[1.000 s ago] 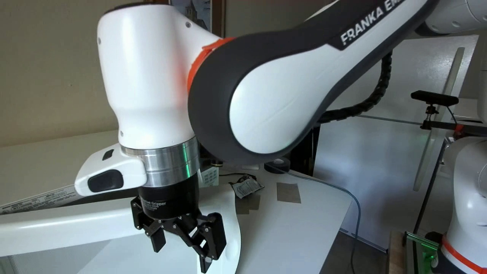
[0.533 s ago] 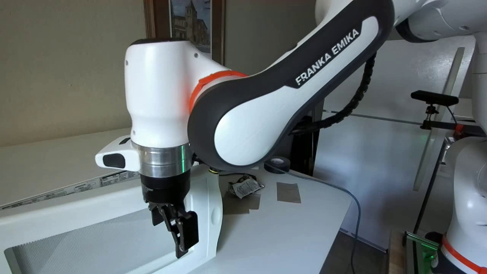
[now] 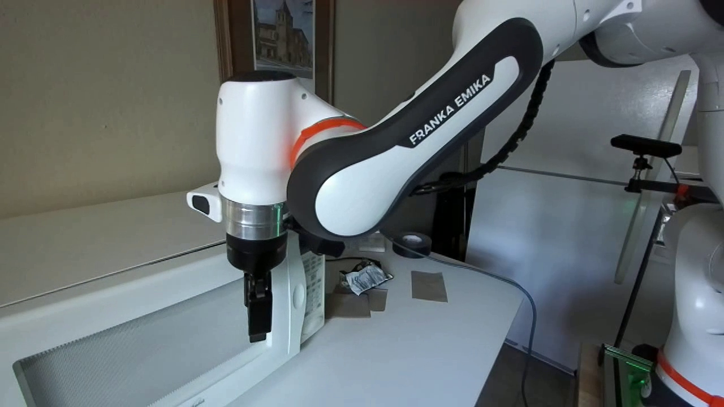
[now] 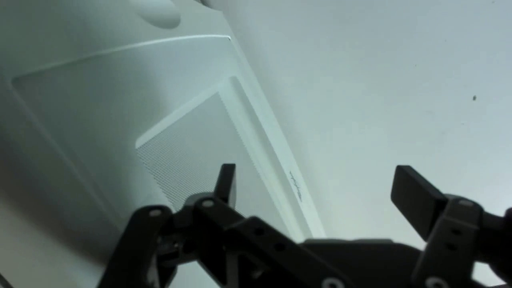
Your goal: Put the black bowl into the microwave
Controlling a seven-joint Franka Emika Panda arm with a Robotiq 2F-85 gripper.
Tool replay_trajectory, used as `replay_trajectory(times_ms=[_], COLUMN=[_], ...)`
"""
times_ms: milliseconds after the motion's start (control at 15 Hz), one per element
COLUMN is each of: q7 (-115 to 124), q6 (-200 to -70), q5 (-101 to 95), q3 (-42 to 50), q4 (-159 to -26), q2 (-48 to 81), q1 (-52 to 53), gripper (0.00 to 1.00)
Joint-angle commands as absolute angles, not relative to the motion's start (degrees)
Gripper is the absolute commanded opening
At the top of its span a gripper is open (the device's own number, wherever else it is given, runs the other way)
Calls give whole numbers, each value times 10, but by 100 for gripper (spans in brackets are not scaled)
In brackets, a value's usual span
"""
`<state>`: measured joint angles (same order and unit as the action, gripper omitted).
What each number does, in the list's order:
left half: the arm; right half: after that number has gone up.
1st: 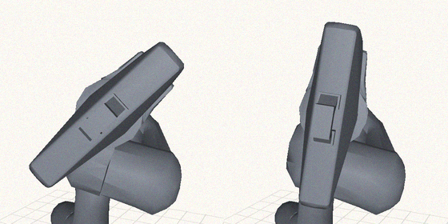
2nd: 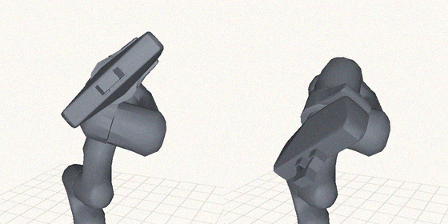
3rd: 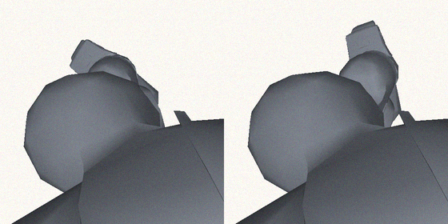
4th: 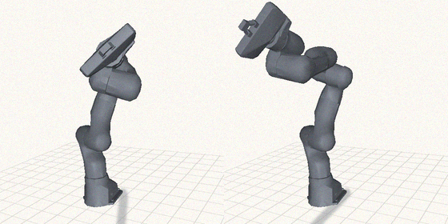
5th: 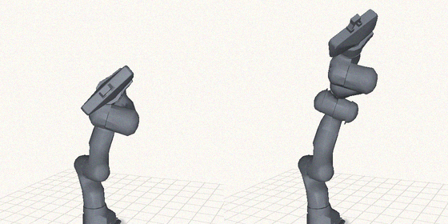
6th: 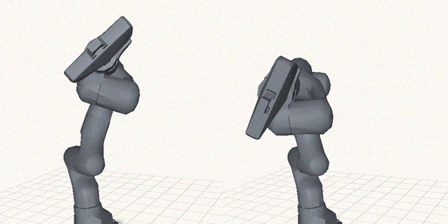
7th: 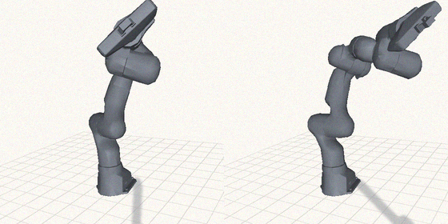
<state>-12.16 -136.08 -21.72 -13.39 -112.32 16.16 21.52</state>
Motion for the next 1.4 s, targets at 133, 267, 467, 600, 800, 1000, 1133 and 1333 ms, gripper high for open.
replay_trajectory(times_ms=[133, 267, 467, 600, 800, 1000, 1133, 1333], q7=[47, 110, 202, 241, 276, 251, 237, 203], q6=[-1367, -1377, -1373, -1371, -1361, -1339, -1316, -1282], q5=[-240, -260, -308, -330, -334, -293, -286, -260], q3=[-109, -96, -73, -65, -68, -85, -89, -104], q4=[-1098, -1091, -1072, -1061, -1055, -1061, -1071, -1089], q2=[177, 180, 189, 198, 202, 187, 165, 124], q1=[219, 224, 231, 233, 243, 237, 236, 231], gripper=[100, 100, 100, 100, 100, 100, 100, 100])
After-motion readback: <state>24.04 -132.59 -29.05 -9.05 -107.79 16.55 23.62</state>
